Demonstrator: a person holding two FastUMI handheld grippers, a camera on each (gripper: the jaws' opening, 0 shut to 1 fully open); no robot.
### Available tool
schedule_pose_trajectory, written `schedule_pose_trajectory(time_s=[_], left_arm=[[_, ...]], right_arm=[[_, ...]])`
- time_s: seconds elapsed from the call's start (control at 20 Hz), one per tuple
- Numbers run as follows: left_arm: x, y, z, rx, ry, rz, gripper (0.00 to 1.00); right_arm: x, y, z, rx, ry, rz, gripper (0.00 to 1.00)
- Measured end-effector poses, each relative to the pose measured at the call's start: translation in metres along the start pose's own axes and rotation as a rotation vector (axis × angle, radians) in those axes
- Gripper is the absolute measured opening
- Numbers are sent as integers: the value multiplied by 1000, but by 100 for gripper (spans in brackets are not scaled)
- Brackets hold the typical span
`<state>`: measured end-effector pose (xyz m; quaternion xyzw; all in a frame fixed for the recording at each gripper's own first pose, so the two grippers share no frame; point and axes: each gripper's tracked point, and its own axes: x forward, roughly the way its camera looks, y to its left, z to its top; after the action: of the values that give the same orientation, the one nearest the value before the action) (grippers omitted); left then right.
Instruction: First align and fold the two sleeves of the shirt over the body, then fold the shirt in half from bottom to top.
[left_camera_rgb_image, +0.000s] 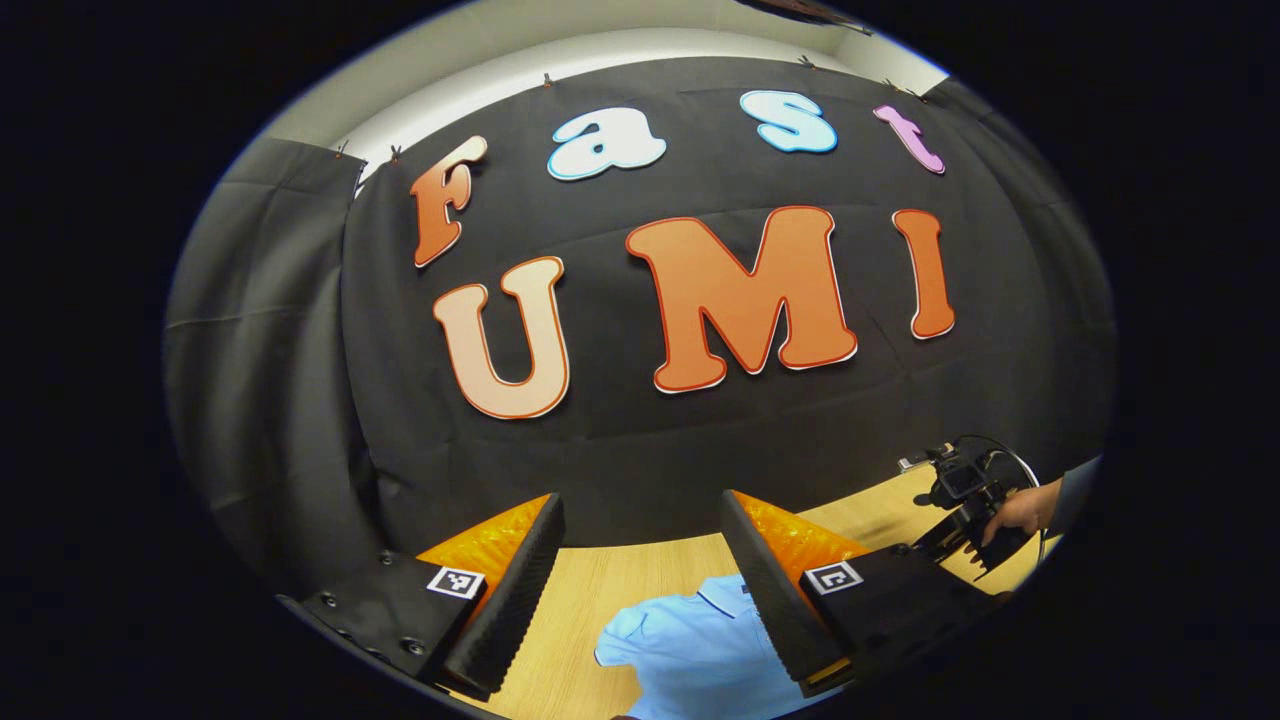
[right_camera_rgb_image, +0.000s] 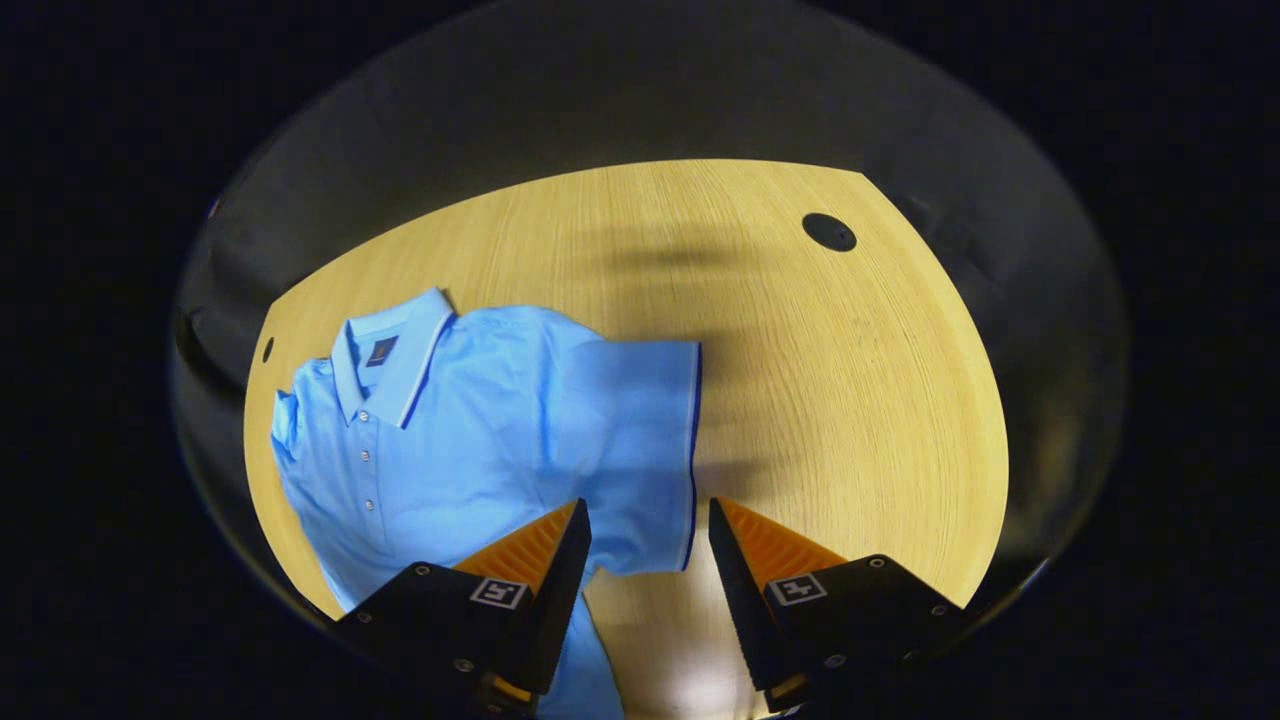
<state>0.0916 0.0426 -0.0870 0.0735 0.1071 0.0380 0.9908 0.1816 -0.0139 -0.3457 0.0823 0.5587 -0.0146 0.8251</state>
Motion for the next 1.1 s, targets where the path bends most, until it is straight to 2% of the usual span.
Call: schedule_pose_trajectory(time_s=[0.25,0.3,0.4,0.45,0.55,0.7,0.8,0.9,1.1], left_arm=[[-5,10,-3,-6,10,22,100],[-5,12,-2,-4,8,26,100],[-11,16,-1,3,2,38,100],[-14,19,0,4,1,45,100],[-19,23,-1,-2,3,56,100],[-28,30,-2,-17,4,73,100],[-33,36,-3,-21,0,82,100],[-39,40,-5,-25,1,90,100],[-45,48,-18,-75,19,95,100]], right_arm=[[17,-9,-3,5,31,-44,72],[20,-10,-6,-3,44,-47,59],[24,-8,-10,-9,64,-39,55],[26,-6,-10,-3,62,-44,48],[26,-4,-6,5,49,-42,41],[23,5,1,47,33,-2,11],[15,14,11,86,-3,43,2],[4,27,19,99,-40,84,1],[-12,65,22,50,-73,171,1]])
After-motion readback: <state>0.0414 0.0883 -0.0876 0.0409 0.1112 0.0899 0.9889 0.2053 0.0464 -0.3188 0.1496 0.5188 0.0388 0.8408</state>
